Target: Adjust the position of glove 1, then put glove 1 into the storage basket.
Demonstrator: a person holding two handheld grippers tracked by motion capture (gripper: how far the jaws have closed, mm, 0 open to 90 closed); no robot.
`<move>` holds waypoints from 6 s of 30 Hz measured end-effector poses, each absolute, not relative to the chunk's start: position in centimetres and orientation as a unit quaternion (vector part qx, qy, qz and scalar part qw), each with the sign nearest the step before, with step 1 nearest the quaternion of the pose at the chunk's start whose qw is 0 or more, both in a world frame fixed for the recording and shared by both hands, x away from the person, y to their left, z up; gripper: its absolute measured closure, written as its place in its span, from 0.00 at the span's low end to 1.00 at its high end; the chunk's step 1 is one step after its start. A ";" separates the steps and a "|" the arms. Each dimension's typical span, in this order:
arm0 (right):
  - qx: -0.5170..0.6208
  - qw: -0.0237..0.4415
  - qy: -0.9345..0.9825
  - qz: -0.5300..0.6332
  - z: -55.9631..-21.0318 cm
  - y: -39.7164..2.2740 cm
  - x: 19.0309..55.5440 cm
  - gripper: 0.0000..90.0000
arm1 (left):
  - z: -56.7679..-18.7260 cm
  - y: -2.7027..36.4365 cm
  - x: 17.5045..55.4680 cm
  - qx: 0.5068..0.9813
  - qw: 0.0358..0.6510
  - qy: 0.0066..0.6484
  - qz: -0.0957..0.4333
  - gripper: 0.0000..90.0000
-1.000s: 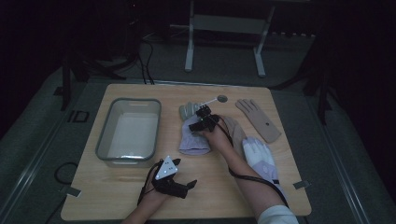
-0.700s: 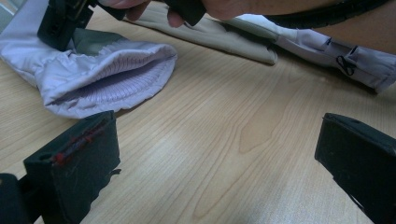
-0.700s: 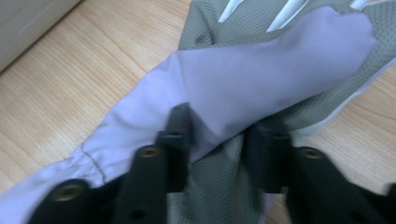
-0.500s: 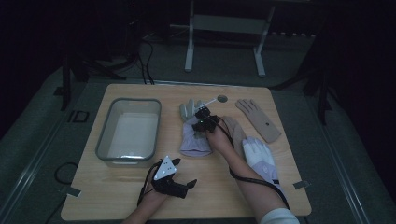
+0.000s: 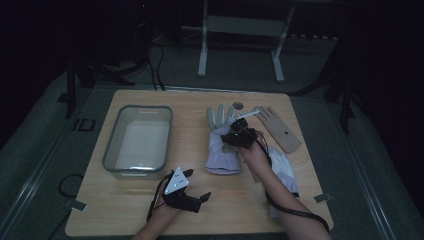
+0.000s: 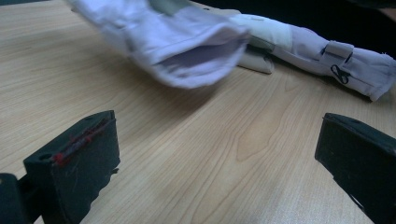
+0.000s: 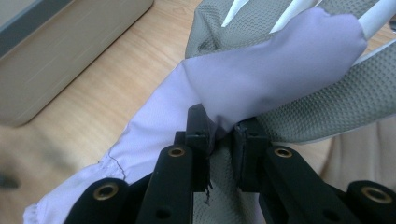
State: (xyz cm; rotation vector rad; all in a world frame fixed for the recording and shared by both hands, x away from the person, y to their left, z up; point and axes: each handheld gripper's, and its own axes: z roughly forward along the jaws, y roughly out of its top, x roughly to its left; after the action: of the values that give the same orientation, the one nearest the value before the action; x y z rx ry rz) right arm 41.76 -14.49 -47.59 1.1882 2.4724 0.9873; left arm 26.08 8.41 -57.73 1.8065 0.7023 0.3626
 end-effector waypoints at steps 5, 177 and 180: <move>0.402 0.113 0.839 0.349 -47.3 -16.1 39.5 0.87 | -57.7 8.4 26.0 0.763 0.550 0.301 0.160 0.00; 0.331 0.084 0.895 0.286 -45.7 -16.7 37.6 0.84 | -57.7 8.3 26.2 0.766 0.547 0.300 0.154 0.00; 0.337 0.084 0.896 0.275 -46.6 -16.2 38.2 0.84 | -57.7 8.3 26.2 0.767 0.547 0.299 0.153 0.00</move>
State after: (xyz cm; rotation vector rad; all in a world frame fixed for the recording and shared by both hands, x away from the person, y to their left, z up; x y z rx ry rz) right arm 38.16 -16.20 -46.56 1.0060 2.6747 0.8220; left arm 26.17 8.33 -57.72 1.8175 0.7090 0.3633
